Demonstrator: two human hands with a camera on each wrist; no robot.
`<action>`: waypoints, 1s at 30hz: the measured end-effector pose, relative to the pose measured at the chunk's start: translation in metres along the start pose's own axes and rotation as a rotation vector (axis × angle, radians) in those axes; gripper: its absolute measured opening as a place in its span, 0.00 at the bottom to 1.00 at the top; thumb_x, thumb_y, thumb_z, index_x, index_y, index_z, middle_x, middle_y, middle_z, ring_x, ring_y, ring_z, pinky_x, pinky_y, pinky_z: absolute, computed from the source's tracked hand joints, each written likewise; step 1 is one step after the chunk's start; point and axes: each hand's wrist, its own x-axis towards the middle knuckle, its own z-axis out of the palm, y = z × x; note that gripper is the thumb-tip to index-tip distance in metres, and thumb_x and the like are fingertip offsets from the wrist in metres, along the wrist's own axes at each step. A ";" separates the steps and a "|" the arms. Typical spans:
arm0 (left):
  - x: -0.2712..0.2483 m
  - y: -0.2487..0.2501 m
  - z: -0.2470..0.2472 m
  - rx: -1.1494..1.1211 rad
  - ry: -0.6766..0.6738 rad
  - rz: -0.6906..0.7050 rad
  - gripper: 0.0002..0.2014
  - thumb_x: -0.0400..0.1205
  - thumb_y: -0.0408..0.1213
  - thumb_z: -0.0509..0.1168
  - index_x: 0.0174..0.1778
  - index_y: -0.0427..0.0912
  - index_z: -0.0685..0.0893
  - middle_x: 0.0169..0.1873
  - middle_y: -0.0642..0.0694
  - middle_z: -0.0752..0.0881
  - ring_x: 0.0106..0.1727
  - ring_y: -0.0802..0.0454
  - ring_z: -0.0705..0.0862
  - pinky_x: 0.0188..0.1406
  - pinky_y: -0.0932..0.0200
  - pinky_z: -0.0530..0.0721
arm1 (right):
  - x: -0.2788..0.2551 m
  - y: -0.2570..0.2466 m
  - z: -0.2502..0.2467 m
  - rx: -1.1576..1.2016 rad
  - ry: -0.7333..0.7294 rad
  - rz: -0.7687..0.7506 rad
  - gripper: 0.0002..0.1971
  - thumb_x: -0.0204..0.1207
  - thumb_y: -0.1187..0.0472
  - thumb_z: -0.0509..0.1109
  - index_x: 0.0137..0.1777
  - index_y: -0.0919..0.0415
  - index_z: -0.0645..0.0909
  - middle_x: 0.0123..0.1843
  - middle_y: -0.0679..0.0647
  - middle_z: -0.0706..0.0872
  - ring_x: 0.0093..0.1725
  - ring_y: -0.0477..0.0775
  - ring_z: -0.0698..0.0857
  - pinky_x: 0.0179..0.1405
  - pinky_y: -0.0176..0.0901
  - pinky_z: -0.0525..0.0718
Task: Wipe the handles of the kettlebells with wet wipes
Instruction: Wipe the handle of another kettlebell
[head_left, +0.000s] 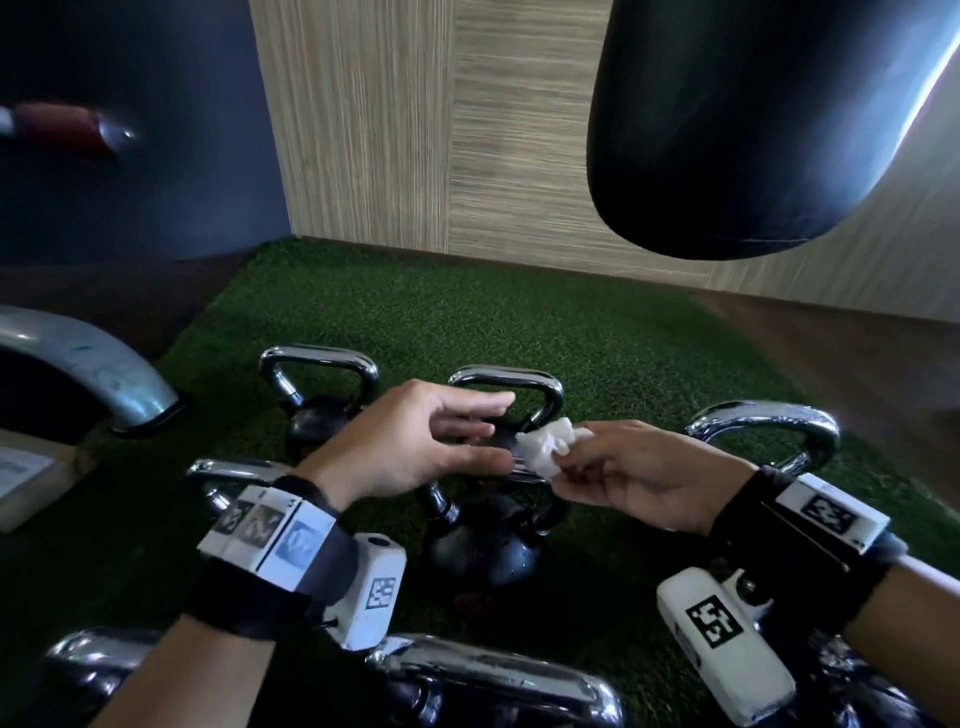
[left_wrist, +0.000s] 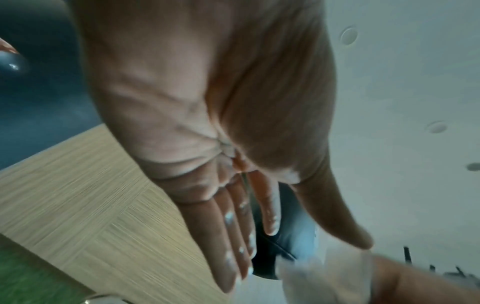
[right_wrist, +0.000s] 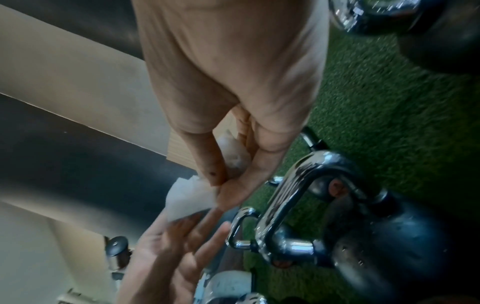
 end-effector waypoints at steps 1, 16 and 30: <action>0.002 0.001 0.004 -0.029 -0.022 0.000 0.33 0.64 0.46 0.83 0.67 0.59 0.87 0.63 0.59 0.90 0.64 0.60 0.89 0.70 0.60 0.84 | 0.000 -0.001 0.007 0.018 -0.007 -0.019 0.10 0.66 0.77 0.74 0.47 0.69 0.84 0.40 0.61 0.88 0.32 0.49 0.89 0.31 0.42 0.92; 0.009 -0.005 0.004 0.169 0.171 0.143 0.08 0.74 0.54 0.79 0.45 0.59 0.95 0.39 0.62 0.94 0.43 0.67 0.89 0.45 0.61 0.83 | 0.017 -0.003 0.025 -0.064 -0.048 0.007 0.13 0.61 0.55 0.82 0.44 0.58 0.88 0.36 0.51 0.87 0.31 0.47 0.81 0.33 0.38 0.80; 0.031 -0.044 0.019 0.679 0.171 0.191 0.19 0.85 0.43 0.72 0.72 0.59 0.86 0.43 0.57 0.83 0.42 0.63 0.81 0.43 0.75 0.72 | 0.076 0.099 -0.035 -0.350 0.534 0.078 0.15 0.70 0.78 0.69 0.45 0.56 0.84 0.29 0.54 0.79 0.22 0.49 0.70 0.23 0.33 0.65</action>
